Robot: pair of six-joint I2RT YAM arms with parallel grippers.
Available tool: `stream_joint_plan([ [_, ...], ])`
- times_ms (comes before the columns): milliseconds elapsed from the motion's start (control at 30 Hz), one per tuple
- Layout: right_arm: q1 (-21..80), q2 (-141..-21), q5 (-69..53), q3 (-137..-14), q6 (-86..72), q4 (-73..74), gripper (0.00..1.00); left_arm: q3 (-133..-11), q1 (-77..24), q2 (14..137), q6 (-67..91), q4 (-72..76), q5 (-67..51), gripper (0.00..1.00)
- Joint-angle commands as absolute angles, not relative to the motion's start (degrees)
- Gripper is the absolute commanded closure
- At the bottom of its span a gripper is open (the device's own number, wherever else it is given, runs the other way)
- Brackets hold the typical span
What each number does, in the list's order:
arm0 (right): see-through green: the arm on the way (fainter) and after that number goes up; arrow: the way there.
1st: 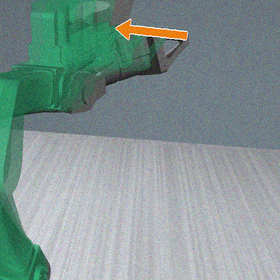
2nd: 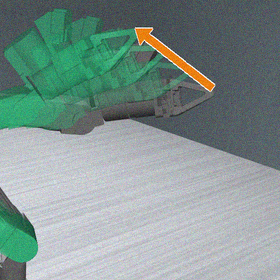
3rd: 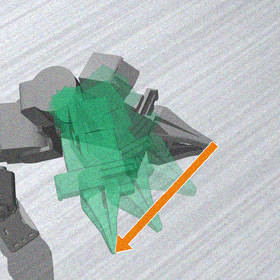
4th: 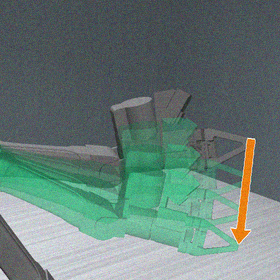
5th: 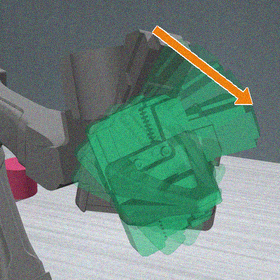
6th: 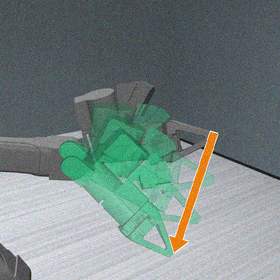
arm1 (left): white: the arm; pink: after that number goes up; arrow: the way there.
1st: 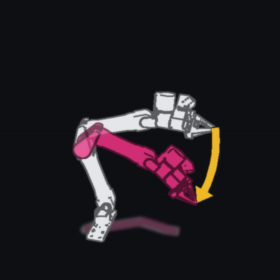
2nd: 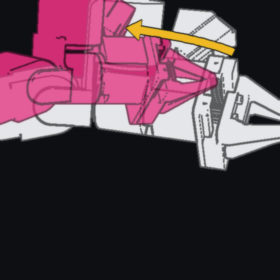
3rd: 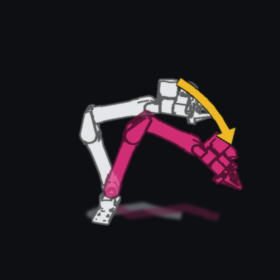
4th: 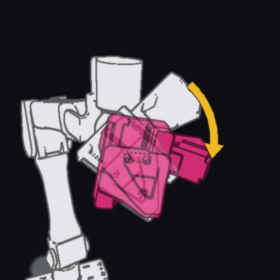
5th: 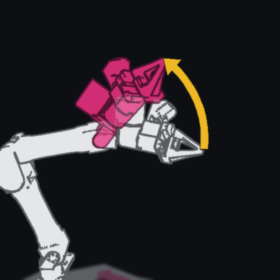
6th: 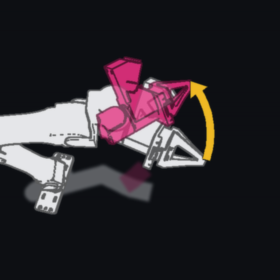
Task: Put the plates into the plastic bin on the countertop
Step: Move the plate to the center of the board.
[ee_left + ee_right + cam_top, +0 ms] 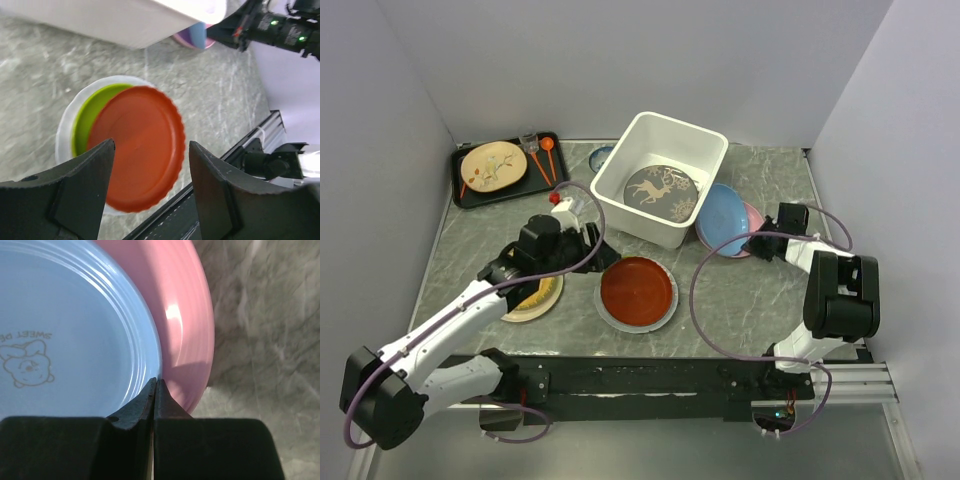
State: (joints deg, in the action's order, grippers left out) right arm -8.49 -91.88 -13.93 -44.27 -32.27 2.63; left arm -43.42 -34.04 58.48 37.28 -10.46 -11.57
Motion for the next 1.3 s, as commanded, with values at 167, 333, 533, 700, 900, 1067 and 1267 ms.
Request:
stream_joint_plan([
  [167,-7.2,-86.9,-18.5,-38.8,-29.9,10.2,1.00,-50.4,-38.5,63.1,37.2,-5.3,-11.5,0.34],
  [333,-6.0,-83.3,-19.8,-35.3,-29.7,11.1,1.00,-52.2,-41.0,65.5,36.9,-4.6,-11.8,0.33],
  [533,-5.8,-79.8,-19.2,-31.9,-29.2,11.4,1.00,-52.3,-45.5,69.3,36.3,-1.6,-10.9,0.32],
  [700,-5.9,-79.5,-19.0,-31.5,-29.2,11.5,1.00,-53.3,-49.6,74.3,36.1,1.8,-8.9,0.31],
  [900,-5.9,-79.8,-19.8,-31.5,-28.9,11.7,1.00,-56.3,-53.6,81.7,35.6,5.1,-5.0,0.31],
  [1067,-5.9,-78.0,-21.0,-30.6,-29.1,12.7,1.00,-59.8,-54.9,86.7,35.1,6.8,-4.3,0.31],
  [1267,-5.3,-73.5,-21.3,-28.2,-30.2,13.7,1.00,-63.1,-55.3,93.1,36.8,8.0,-3.0,0.30],
])
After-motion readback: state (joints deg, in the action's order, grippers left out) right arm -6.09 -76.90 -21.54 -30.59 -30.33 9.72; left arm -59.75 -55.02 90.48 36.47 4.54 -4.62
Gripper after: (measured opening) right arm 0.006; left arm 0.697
